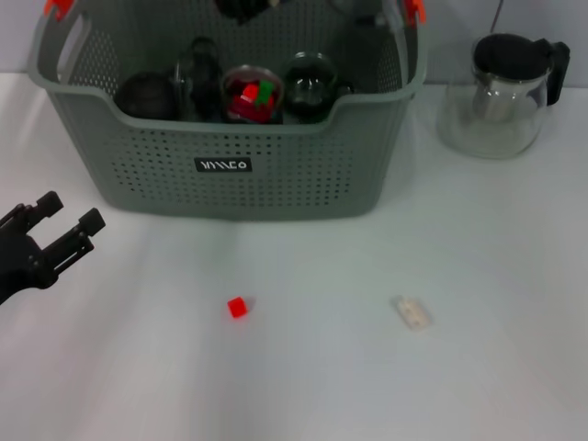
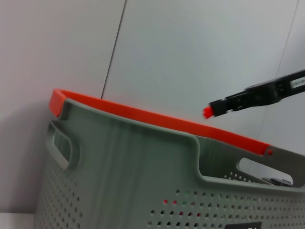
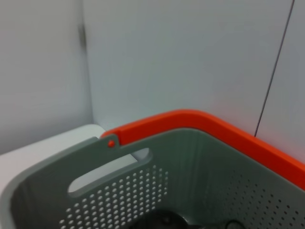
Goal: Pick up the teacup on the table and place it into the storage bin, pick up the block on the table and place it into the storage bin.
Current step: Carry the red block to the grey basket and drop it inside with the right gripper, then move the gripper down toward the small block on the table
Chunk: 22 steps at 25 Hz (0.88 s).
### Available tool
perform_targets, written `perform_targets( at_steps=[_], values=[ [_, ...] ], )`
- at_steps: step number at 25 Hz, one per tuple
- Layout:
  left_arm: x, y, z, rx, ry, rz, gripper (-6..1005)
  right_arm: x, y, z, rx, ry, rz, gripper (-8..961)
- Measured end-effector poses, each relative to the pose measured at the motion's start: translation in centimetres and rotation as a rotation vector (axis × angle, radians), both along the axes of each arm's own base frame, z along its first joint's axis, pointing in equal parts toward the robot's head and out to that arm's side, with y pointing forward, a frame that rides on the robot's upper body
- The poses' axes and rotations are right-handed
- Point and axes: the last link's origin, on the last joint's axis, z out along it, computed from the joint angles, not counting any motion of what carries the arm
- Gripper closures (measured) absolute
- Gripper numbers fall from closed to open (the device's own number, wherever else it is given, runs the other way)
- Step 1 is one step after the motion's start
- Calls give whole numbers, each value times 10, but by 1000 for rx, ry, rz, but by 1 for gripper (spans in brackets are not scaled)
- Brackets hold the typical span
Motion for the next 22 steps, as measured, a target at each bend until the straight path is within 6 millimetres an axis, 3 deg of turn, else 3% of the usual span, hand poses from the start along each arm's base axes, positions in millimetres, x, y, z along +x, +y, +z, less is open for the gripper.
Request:
perform_targets(
  at_steps=[10,15,17,22],
  values=[
    [0,0,0,0,1,-1,246,-6,8,1,52,-53,-26,745],
    [0,0,0,4,0,0,246,-7,5,5,41,-54,-15,532],
    [0,0,1,5,-1,0,246,-5,1,13,27,-40,2,491],
    [0,0,1,6,0,2,246,18,-38,52,5,147,142,389]
  ],
)
